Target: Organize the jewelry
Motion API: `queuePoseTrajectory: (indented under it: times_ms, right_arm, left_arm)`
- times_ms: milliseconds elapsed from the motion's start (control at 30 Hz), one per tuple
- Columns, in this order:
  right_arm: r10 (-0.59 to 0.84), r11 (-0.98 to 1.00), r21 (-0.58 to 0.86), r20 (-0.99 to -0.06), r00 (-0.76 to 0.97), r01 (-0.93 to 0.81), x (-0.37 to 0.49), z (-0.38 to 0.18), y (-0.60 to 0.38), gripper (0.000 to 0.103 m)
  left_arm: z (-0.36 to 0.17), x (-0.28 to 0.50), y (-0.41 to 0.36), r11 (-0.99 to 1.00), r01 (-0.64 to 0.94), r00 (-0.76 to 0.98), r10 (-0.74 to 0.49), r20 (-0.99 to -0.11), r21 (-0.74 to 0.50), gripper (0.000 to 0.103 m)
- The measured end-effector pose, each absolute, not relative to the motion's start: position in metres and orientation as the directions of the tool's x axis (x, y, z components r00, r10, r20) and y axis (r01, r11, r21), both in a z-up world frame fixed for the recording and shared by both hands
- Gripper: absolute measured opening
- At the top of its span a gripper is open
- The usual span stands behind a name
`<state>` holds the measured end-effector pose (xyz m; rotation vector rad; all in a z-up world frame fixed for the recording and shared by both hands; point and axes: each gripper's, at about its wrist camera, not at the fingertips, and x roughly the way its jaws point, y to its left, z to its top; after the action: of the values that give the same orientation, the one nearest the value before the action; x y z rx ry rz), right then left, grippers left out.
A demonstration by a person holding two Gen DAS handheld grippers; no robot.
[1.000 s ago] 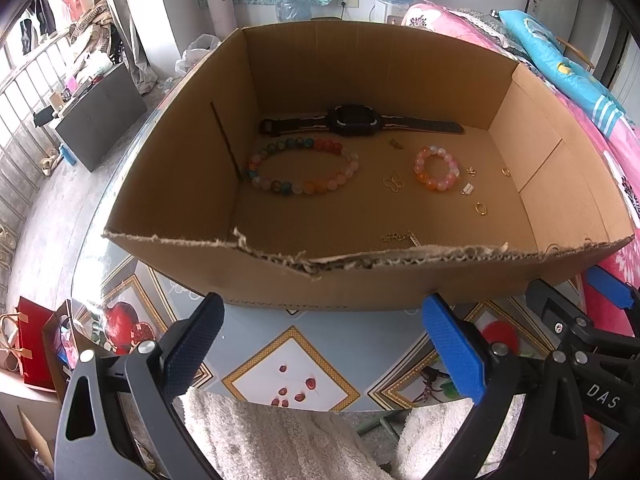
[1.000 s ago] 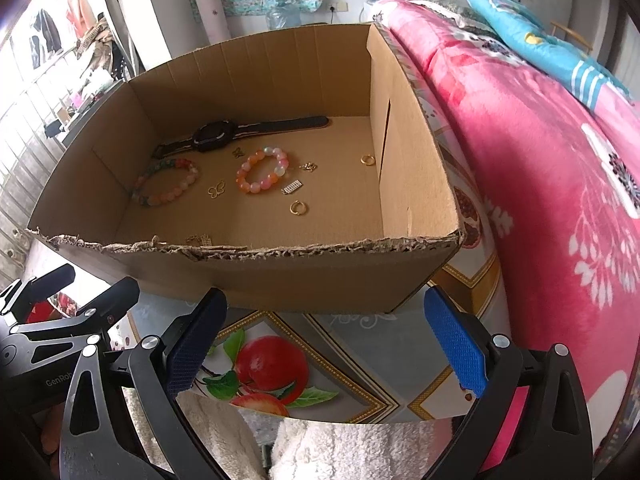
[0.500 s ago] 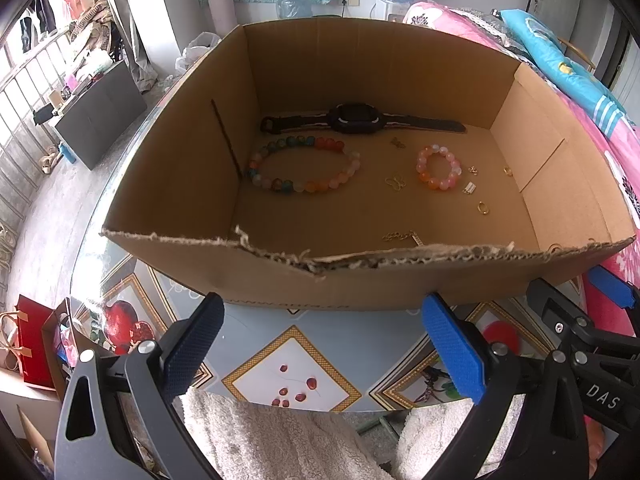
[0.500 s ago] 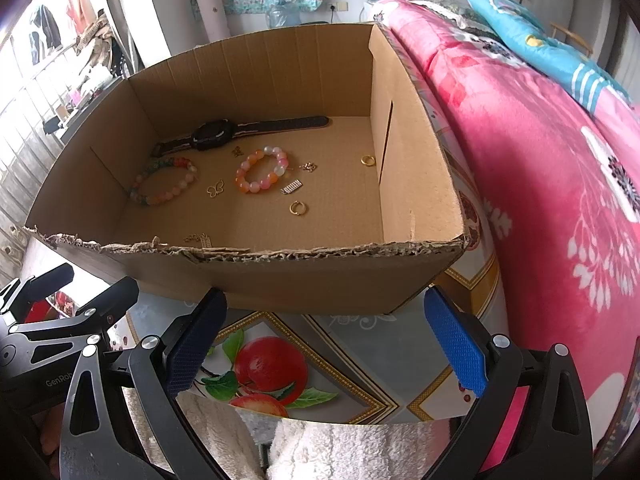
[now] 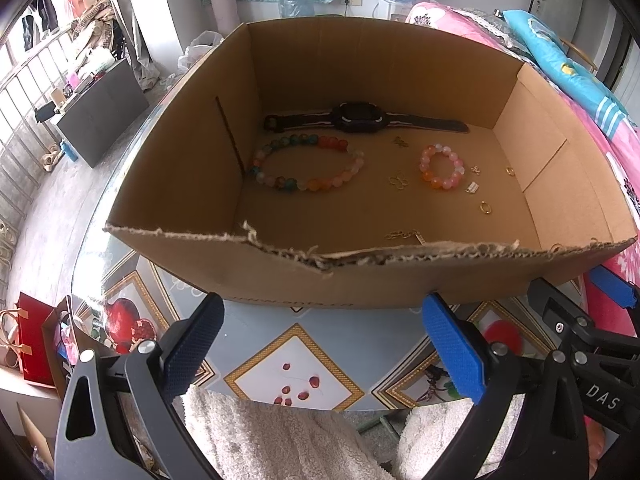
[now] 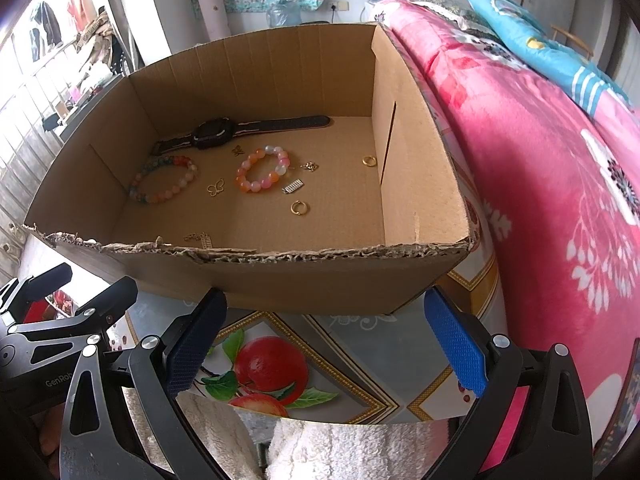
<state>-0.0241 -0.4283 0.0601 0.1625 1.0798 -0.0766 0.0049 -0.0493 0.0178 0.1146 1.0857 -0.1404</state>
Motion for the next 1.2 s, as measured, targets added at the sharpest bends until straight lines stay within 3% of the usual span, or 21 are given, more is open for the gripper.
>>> queuePoseTrajectory:
  times_ms: [1200]
  right_arm:
    - [0.014,0.986,0.091,-0.882,0.472,0.141,-0.0233,0.0609,-0.4254,0.095]
  left_arm:
    - [0.0193,0.0051,-0.0462,0.985,0.169,0.461,-0.056,-0.886,0.026,0.097]
